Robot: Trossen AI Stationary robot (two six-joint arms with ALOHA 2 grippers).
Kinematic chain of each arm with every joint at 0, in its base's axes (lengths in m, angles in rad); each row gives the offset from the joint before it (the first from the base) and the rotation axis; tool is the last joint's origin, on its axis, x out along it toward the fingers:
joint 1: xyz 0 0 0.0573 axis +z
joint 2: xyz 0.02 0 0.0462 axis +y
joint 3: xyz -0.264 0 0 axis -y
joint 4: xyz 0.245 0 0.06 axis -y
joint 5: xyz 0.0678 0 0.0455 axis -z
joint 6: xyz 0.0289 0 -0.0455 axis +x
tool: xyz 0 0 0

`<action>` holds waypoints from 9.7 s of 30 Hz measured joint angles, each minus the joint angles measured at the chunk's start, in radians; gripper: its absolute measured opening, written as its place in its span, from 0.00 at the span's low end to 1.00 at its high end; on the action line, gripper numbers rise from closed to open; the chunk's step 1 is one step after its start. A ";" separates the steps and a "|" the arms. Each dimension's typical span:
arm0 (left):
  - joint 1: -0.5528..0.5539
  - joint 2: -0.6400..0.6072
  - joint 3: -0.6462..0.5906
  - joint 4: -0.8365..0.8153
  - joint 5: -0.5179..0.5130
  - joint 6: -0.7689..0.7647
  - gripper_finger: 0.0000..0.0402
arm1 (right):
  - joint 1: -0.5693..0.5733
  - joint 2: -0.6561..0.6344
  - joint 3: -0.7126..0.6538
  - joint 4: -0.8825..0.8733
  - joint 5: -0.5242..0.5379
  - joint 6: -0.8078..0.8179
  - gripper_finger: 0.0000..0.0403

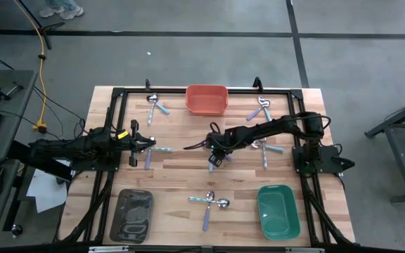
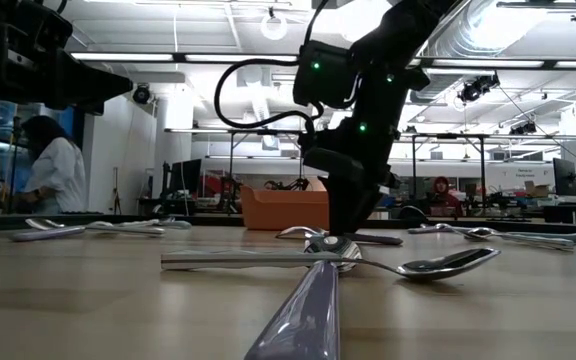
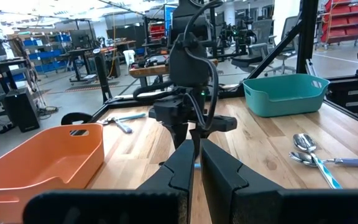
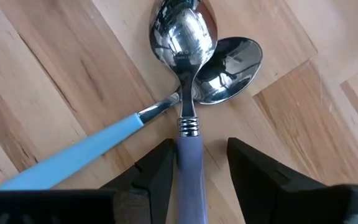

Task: Sort silverware by color (type)
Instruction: Put the center violet spoon into the green bin, then put the middle left blue and white spoon into the orange bin

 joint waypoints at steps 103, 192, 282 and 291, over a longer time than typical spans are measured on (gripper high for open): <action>0.000 0.000 0.000 0.000 0.000 0.000 0.05 | 0.966 -0.140 -0.043 -0.433 -0.110 1.494 0.17; -0.003 0.299 0.000 0.006 0.008 -0.275 0.05 | 0.051 -0.140 -0.390 1.140 0.004 -0.722 0.00; 0.146 1.477 0.790 -0.686 -0.098 0.036 0.04 | -0.041 -0.140 -0.563 1.392 -0.166 -0.672 0.00; 0.180 1.283 0.791 -0.588 -0.037 -0.036 0.04 | -0.041 -0.140 -0.563 1.375 -0.164 -0.655 0.00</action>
